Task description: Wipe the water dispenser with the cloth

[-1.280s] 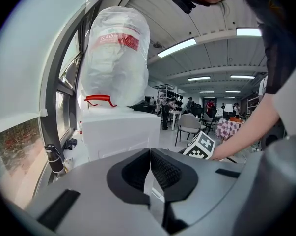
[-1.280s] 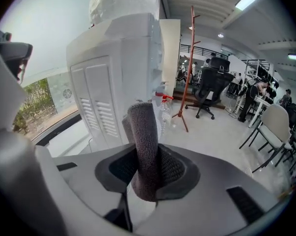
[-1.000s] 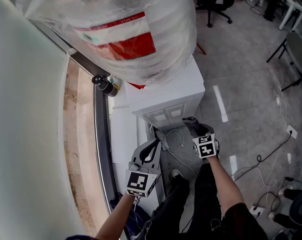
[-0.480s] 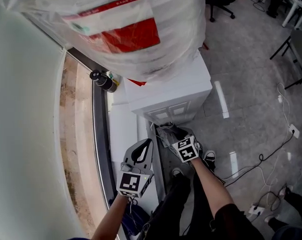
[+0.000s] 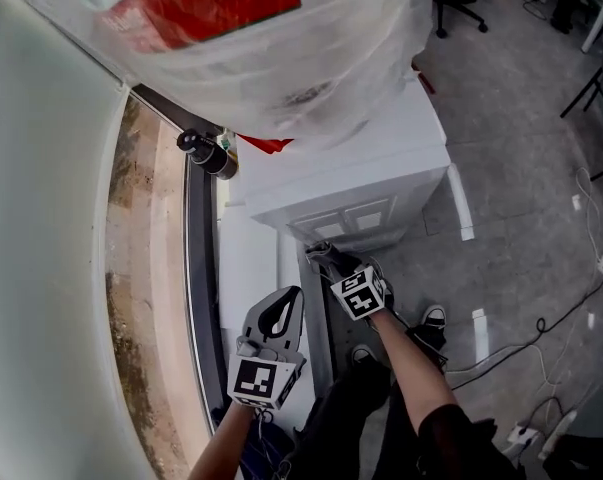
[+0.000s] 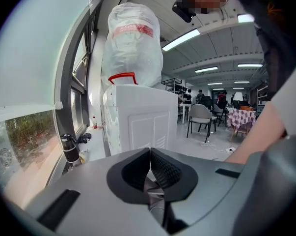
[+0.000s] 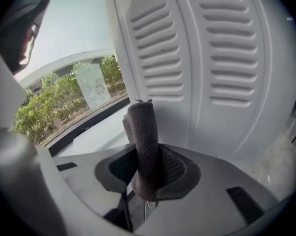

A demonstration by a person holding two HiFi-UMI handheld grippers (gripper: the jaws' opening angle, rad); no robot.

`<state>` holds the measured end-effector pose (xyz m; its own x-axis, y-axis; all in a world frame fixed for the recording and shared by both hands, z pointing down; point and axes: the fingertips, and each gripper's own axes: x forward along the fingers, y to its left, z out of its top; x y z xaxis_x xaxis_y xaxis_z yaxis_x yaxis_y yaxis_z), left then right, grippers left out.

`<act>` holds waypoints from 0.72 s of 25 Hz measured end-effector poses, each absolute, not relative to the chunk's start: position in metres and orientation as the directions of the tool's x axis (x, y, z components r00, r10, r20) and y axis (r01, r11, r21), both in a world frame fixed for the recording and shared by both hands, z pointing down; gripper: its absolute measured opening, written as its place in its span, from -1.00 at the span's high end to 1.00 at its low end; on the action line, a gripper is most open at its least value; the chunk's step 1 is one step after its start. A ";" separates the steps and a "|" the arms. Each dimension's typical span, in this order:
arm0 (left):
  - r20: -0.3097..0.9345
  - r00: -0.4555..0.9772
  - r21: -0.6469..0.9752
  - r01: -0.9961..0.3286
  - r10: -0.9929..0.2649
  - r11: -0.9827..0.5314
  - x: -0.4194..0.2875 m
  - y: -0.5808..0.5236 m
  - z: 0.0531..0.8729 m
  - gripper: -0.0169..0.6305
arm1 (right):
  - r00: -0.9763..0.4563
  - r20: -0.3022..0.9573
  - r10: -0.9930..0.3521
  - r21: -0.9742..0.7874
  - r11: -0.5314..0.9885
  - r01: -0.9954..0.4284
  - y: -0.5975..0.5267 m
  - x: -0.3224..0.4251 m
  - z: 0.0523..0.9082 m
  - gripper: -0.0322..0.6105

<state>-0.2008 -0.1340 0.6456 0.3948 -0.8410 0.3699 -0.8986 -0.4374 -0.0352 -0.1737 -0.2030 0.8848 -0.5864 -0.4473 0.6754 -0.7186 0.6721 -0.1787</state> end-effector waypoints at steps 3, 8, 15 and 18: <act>0.379 0.394 -0.018 -0.901 -0.837 -0.433 -0.193 -0.132 0.660 0.89 | -0.571 0.669 -0.476 -0.172 0.648 -0.742 -0.218 -0.166 0.902 0.55; 0.394 0.425 -0.013 -0.884 -0.815 -0.467 -0.174 -0.132 0.676 0.89 | -0.511 0.681 -0.524 -0.124 0.606 -0.786 -0.241 -0.112 0.918 0.54; 0.403 0.454 0.014 -0.871 -0.794 -0.491 -0.149 -0.139 0.687 0.89 | -0.345 0.707 -0.617 -0.074 0.420 -0.904 -0.265 0.011 0.934 0.54; 0.407 0.471 0.008 -0.858 -0.782 -0.513 -0.143 -0.141 0.691 0.89 | -0.286 0.707 -0.647 -0.038 0.370 -0.928 -0.272 0.051 0.933 0.55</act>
